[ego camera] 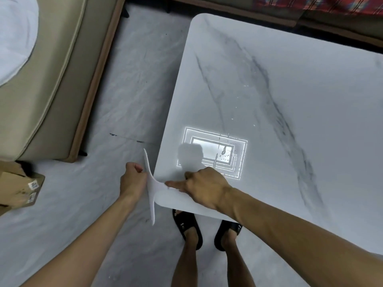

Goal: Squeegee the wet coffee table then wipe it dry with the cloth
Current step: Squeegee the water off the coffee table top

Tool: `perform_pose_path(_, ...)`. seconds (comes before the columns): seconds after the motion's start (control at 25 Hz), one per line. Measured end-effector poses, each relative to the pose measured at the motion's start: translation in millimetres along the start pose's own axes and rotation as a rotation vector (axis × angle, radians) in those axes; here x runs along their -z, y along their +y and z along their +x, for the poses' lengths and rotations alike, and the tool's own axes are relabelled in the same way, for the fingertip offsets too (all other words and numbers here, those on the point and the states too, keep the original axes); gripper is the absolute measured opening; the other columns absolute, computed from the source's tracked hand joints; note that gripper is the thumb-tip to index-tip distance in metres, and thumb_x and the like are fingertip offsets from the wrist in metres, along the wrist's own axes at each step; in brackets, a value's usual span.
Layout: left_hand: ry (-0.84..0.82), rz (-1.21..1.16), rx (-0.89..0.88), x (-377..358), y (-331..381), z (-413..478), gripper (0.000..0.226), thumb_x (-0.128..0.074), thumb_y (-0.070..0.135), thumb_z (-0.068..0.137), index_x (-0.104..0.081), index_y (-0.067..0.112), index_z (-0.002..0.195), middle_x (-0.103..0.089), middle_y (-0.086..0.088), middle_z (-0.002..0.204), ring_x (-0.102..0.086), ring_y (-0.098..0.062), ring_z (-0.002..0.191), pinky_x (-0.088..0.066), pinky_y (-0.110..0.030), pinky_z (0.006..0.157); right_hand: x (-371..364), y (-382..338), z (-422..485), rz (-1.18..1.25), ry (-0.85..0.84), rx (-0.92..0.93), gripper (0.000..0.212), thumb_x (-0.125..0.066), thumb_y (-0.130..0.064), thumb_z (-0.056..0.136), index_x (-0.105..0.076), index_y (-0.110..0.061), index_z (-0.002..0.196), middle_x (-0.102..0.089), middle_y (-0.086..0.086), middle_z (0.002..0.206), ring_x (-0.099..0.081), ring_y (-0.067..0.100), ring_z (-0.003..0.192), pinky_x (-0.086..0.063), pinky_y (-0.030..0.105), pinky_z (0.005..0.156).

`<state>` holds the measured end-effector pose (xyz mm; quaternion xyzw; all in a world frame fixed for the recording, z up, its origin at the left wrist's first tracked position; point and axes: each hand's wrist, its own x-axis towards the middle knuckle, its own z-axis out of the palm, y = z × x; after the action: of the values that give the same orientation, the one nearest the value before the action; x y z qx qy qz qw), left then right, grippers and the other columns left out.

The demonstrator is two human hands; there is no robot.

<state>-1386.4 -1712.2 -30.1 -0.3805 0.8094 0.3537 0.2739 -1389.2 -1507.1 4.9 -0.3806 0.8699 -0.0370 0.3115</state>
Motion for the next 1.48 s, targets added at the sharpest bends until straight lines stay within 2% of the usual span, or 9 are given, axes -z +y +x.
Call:
perform_pose_path(0.24,-0.148,0.055,-0.03,-14,-1,-12,0.029,-0.043,0.003,0.088,-0.044,0.01,0.116,-0.053,-0.006,0.104,-0.046,-0.009,0.07,-0.035,-0.022,0.056,-7,65,-65,-0.014,0.051,-0.029,0.061,-0.041,-0.019,0.097,-0.023,-0.054,0.144,-0.06,0.003,0.099,-0.064,0.029,0.085,-0.038,0.033,0.064)
perform_pose_path(0.44,-0.209,0.086,-0.02,-26,11,-21,0.03,-0.044,0.004,0.087,-0.041,0.013,0.115,-0.051,-0.004,0.1,-0.047,-0.012,0.071,-0.034,-0.025,0.054,-7,122,-131,-0.158,0.088,-0.16,0.065,-0.073,-0.025,0.079,-0.045,-0.054,0.131,-0.05,-0.008,0.058,-0.049,0.021,0.038,-0.02,0.024,0.039)
perform_pose_path(0.64,-0.123,0.092,-0.063,-36,15,-30,0.029,-0.041,0.002,0.087,-0.041,0.013,0.113,-0.052,-0.009,0.098,-0.05,-0.02,0.073,-0.036,-0.028,0.054,-3,73,-101,-0.064,0.173,-0.059,0.046,-0.048,-0.033,0.096,-0.04,-0.057,0.135,-0.055,-0.006,0.073,-0.059,0.024,0.058,-0.027,0.028,0.05)
perform_pose_path(0.8,-0.111,0.138,-0.095,-47,13,-39,0.024,-0.041,0.005,0.089,-0.039,0.015,0.11,-0.051,-0.007,0.095,-0.05,-0.021,0.077,-0.035,-0.028,0.054,-13,38,-59,0.032,0.039,-0.008,0.048,-0.038,-0.028,0.103,-0.03,-0.054,0.142,-0.056,0.001,0.094,-0.057,0.026,0.086,-0.031,0.031,0.064)
perform_pose_path(0.92,-0.161,0.24,-0.117,-64,10,-45,0.026,-0.041,0.002,0.089,-0.038,0.015,0.111,-0.047,-0.001,0.085,-0.047,-0.016,0.068,-0.033,-0.027,0.05,-19,63,-84,-0.067,0.171,-0.049,0.05,-0.055,-0.029,0.096,-0.041,-0.057,0.134,-0.056,-0.003,0.081,-0.065,0.023,0.077,-0.03,0.025,0.059)
perform_pose_path(1.04,-0.228,0.301,-0.135,-82,10,-53,0.029,-0.042,0.0,0.086,-0.04,0.013,0.111,-0.054,-0.009,0.1,-0.05,-0.021,0.076,-0.032,-0.026,0.05,-35,108,-135,-0.078,0.108,-0.112,0.06,-0.054,-0.021,0.093,-0.036,-0.059,0.136,-0.049,-0.003,0.076,-0.062,0.024,0.065,-0.031,0.028,0.052)
perform_pose_path(1.2,-0.32,0.309,-0.098,-103,20,-60,0.027,-0.043,0.0,0.086,-0.043,0.014,0.11,-0.04,-0.015,0.139,-0.052,-0.025,0.101,-0.033,-0.021,0.054,-48,158,-210,-0.114,0.062,-0.313,0.072,-0.079,-0.017,0.071,-0.052,-0.053,0.126,-0.032,-0.008,0.059,-0.037,0.019,0.037,-0.006,0.019,0.041)
perform_pose_path(1.32,-0.34,0.303,-0.084,-112,26,-62,0.027,-0.045,0.0,0.086,-0.045,0.01,0.111,-0.036,-0.013,0.136,-0.049,-0.021,0.093,-0.035,-0.02,0.055,-41,166,-250,-0.06,0.028,-0.392,0.07,-0.077,-0.023,0.074,-0.048,-0.058,0.128,-0.024,-0.01,0.061,-0.023,0.018,0.042,-0.006,0.02,0.039)
perform_pose_path(1.48,-0.303,0.279,-0.098,-115,36,-68,0.024,-0.044,0.001,0.087,-0.044,0.012,0.108,-0.048,-0.014,0.124,-0.05,-0.022,0.09,-0.035,-0.022,0.057,-42,134,-228,-0.043,0.062,-0.339,0.062,-0.066,-0.023,0.084,-0.045,-0.057,0.131,-0.043,-0.007,0.062,-0.043,0.022,0.043,-0.014,0.024,0.039)
